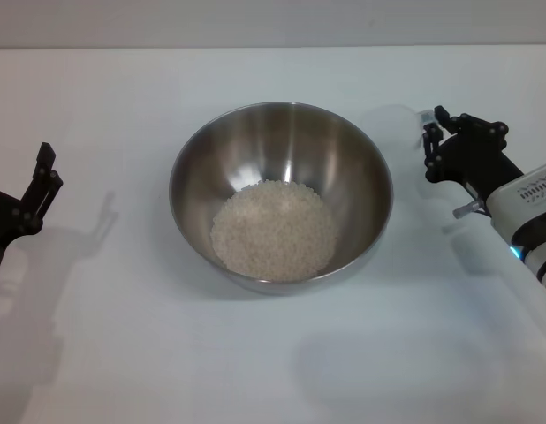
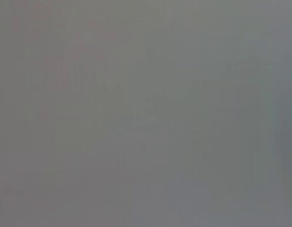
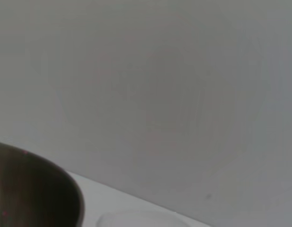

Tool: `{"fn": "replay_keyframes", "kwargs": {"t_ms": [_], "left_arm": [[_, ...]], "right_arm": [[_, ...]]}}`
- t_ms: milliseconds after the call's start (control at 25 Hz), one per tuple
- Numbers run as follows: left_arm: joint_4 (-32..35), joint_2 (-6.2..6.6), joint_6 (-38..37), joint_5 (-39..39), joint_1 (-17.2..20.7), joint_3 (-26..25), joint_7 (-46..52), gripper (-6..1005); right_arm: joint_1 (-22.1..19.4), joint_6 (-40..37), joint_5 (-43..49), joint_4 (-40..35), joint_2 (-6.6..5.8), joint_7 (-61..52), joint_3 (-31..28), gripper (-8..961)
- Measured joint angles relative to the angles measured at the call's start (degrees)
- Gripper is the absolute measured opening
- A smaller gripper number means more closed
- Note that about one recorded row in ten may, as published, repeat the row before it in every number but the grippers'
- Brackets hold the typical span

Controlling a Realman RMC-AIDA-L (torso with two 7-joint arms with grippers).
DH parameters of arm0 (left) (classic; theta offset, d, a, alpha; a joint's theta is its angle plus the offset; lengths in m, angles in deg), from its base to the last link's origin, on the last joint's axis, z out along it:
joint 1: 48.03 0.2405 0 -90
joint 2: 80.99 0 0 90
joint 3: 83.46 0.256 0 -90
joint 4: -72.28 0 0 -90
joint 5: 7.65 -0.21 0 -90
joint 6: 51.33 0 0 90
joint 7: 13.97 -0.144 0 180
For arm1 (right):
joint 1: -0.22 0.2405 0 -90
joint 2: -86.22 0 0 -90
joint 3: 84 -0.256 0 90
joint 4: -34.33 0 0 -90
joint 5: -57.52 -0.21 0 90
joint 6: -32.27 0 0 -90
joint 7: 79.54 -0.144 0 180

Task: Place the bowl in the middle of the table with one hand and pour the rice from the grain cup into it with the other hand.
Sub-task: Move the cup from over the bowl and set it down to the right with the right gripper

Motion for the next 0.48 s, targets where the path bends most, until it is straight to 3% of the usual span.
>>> {"fn": "replay_keyframes", "kwargs": {"t_ms": [80, 480], "left_arm": [[0.0, 0.0, 0.0, 0.0, 0.0, 0.0, 0.0, 863], [0.0, 0.0, 0.0, 0.0, 0.0, 0.0, 0.0, 863]], "right_arm": [[-0.1, 0.1, 0.6, 0.0, 0.04, 0.0, 0.0, 75], [-1.5, 0.0, 1.4, 0.2, 0.15, 0.0, 0.8, 433]]}}
